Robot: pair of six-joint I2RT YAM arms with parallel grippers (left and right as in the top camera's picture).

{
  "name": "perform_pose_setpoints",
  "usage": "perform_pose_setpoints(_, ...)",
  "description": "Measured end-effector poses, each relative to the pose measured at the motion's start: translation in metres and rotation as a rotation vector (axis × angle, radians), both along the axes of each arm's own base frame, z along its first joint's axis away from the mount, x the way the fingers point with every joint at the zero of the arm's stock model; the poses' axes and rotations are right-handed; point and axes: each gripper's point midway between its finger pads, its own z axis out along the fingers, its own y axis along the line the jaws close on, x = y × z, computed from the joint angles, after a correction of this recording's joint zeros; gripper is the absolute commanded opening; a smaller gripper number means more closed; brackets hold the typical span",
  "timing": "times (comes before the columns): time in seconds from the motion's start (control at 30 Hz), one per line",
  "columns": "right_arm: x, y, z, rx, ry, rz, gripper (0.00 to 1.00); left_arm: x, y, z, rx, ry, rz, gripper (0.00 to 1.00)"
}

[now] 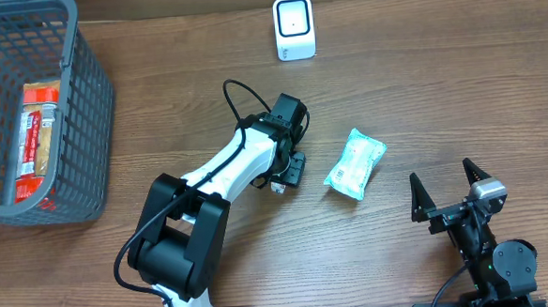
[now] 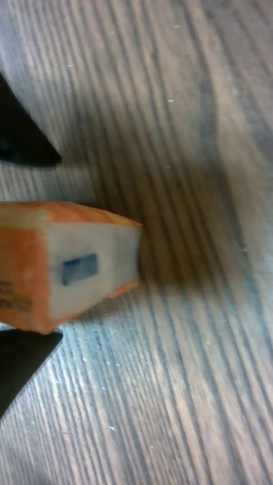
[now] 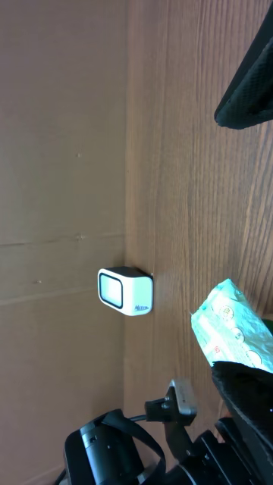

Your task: Scan the item barcode

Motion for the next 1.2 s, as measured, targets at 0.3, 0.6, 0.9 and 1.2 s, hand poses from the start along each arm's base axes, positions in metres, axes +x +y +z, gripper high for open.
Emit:
perform_pose_setpoints(0.3, 0.0, 0.0, 0.0, 0.0, 0.0, 0.0, 1.0, 0.006, -0.003, -0.008, -0.007, -0.013, 0.004, 0.52)
perform_pose_setpoints(0.6, 0.0, 0.0, 0.0, 0.0, 0.001, 0.0, 1.0, 0.014, -0.007, 0.011, -0.001, -0.002, 0.022, 0.67)
perform_pose_setpoints(0.9, 0.0, 0.0, 0.0, 0.0, -0.001, 0.0, 1.0, 0.064, -0.021, 0.117, -0.042, -0.183, 0.046, 0.79)
perform_pose_setpoints(1.2, 0.0, 0.0, 0.0, 0.0, 0.0, 0.0, 1.0, 0.047, -0.049, 0.188, -0.235, -0.223, 0.001, 1.0)
